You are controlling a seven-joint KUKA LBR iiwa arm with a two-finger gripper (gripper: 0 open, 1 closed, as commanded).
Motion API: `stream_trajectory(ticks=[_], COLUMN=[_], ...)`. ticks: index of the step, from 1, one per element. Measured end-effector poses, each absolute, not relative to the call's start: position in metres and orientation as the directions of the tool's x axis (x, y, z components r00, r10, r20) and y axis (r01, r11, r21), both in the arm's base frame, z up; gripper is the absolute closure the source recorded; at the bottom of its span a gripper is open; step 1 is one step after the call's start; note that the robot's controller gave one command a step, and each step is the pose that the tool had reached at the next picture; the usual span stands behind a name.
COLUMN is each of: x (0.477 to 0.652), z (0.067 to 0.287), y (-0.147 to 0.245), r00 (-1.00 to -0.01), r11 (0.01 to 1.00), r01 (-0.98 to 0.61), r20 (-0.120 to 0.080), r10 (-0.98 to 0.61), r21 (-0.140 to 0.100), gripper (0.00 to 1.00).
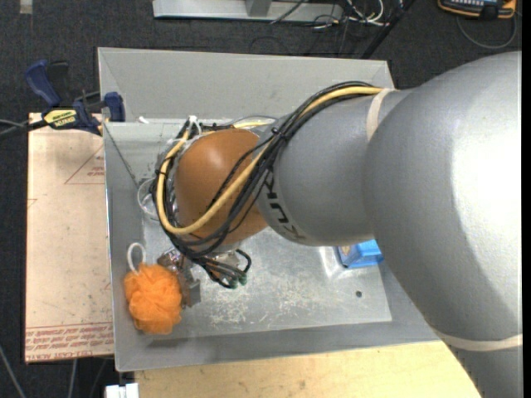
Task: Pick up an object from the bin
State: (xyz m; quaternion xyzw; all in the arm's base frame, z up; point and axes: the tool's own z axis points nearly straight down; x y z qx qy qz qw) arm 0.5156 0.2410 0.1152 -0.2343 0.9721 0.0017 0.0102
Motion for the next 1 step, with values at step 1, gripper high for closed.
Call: stream_trajectory(ticks=[1], x=[0.5126], z=[0.168], y=[0.2454], r00=[-0.886], r11=[0.886], r01=[-0.463], r20=[-0.016], r10=[-0.463], r21=[-0.001], gripper=[1.0])
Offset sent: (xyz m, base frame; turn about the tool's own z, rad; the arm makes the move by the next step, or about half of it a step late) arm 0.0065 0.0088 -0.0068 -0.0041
